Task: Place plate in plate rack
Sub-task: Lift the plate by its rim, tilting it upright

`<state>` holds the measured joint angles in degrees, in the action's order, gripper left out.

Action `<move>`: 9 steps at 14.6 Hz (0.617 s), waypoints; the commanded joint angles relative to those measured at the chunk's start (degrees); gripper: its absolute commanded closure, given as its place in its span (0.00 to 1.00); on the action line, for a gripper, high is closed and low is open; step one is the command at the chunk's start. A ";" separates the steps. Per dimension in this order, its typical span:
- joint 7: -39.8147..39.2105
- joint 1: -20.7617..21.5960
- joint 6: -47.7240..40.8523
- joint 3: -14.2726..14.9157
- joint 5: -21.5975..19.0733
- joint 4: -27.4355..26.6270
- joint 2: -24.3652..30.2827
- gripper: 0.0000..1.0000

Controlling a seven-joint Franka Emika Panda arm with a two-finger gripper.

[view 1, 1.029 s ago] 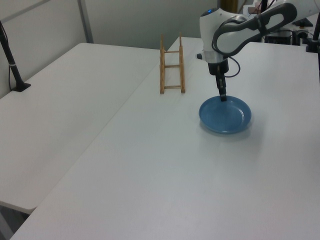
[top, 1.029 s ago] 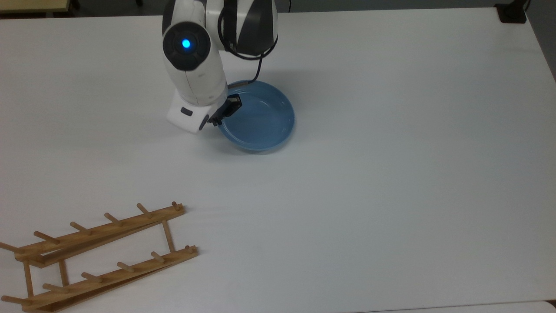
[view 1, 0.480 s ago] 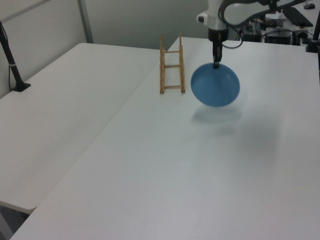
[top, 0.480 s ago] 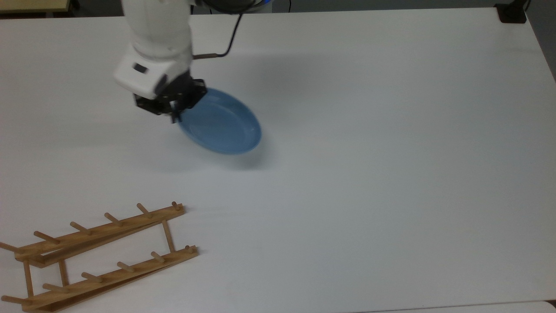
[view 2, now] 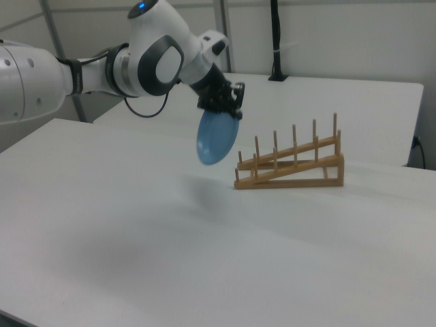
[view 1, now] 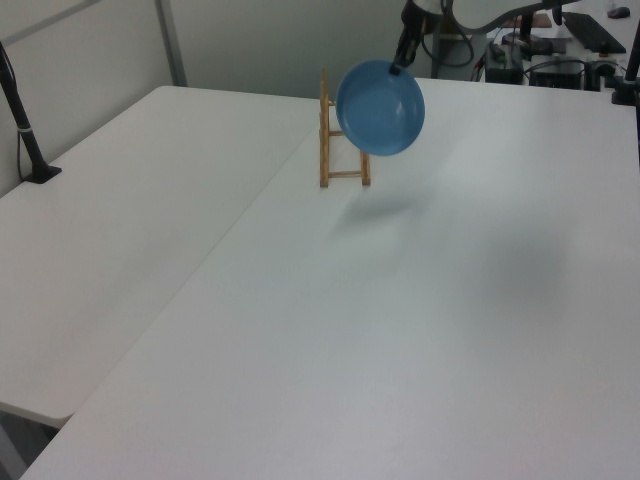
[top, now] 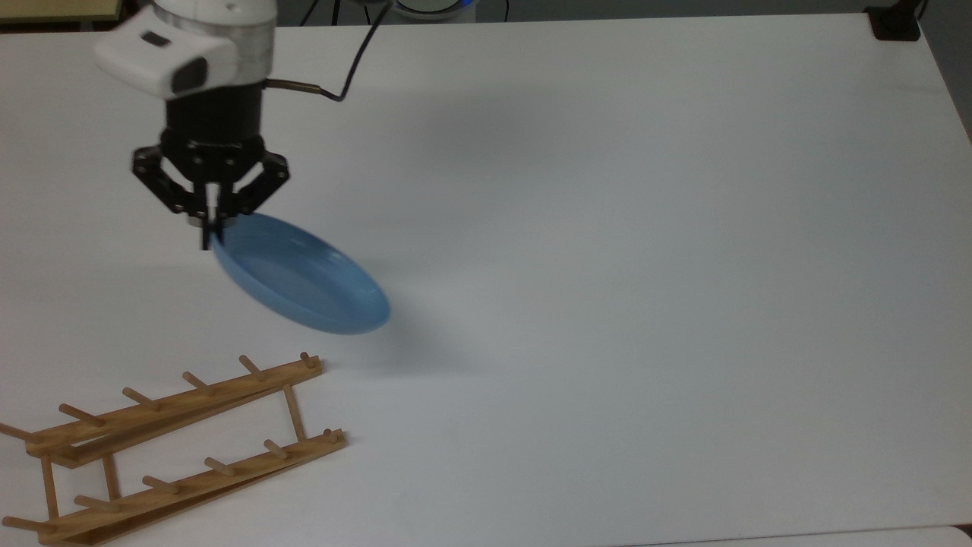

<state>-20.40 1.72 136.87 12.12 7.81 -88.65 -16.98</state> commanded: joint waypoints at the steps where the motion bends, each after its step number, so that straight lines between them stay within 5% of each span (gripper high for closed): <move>1: 3.43 0.66 3.66 2.99 2.03 4.97 -0.77 1.00; 5: 6.93 0.74 8.48 8.60 3.70 13.05 -7.16 1.00; 9: 13.69 1.27 14.39 13.89 3.79 14.91 -11.84 1.00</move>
<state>-13.62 1.75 148.25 21.78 10.31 -77.78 -23.75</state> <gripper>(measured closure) 0.943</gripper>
